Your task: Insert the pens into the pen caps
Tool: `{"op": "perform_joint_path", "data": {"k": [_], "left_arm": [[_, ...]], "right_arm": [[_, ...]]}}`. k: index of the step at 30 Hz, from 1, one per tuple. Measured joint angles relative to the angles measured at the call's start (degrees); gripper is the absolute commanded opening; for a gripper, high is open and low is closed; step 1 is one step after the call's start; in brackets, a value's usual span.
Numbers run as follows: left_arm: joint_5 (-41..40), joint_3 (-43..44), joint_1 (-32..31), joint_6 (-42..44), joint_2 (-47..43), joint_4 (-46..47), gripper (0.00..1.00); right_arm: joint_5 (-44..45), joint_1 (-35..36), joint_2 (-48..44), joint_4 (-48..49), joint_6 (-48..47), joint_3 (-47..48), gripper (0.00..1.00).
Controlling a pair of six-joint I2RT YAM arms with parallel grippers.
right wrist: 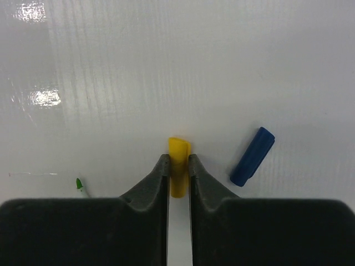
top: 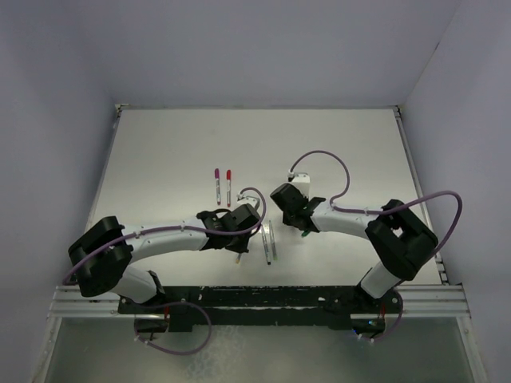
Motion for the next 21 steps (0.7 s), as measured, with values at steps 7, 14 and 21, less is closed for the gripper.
{"op": "perform_joint_path", "data": {"k": [7,14,21], "left_arm": [[-0.1,0.0,0.0,0.0,-0.2,0.0,0.00],[-0.2,0.0,0.0,0.3,-1.0,0.0,0.00],[-0.6,0.0,0.0,1.9,-4.8,2.0,0.00]], "right_arm": [[1.1,0.9,1.2,-1.1,0.7,1.3,0.00],[0.3,0.9,0.3,-1.5,-0.3,1.2,0.00],[-3.4,0.9,-10.9,1.5,-7.7,-1.6,0.00]]}}
